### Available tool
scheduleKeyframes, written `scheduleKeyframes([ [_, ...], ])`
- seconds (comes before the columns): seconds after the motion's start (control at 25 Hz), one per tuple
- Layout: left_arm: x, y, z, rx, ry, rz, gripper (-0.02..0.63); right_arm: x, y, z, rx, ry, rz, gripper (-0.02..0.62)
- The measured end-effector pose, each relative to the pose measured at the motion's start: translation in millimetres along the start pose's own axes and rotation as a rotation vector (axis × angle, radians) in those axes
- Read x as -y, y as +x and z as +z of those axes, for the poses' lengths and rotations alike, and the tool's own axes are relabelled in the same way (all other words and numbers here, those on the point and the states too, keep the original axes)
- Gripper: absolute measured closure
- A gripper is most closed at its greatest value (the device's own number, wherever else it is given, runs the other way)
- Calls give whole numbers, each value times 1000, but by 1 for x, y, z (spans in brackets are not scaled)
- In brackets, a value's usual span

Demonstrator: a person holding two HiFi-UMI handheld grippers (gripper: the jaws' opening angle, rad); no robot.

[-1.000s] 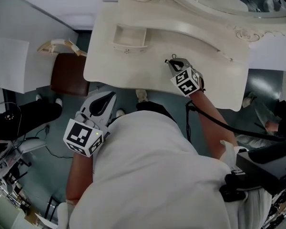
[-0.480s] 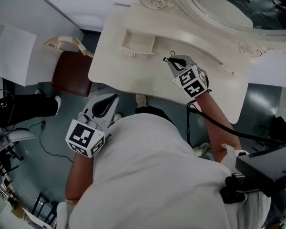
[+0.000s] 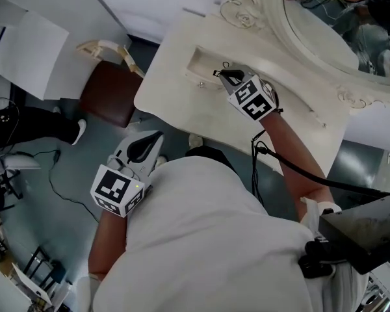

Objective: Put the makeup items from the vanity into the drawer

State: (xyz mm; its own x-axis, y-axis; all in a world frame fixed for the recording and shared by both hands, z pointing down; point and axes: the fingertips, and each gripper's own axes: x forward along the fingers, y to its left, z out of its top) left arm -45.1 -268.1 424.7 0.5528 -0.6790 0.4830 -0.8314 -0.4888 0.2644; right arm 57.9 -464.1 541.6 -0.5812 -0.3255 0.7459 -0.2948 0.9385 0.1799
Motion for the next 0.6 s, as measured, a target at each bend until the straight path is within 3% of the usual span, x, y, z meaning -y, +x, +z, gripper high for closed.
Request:
scheduleKeyframes([
  [0.32,-18,-14,-4,9,-50,93,603,-1,56,17,-23,-11,84,581],
  [0.6,-28,-19,-9,8,-87,142,603,0,95,9,-84,27,140,581],
])
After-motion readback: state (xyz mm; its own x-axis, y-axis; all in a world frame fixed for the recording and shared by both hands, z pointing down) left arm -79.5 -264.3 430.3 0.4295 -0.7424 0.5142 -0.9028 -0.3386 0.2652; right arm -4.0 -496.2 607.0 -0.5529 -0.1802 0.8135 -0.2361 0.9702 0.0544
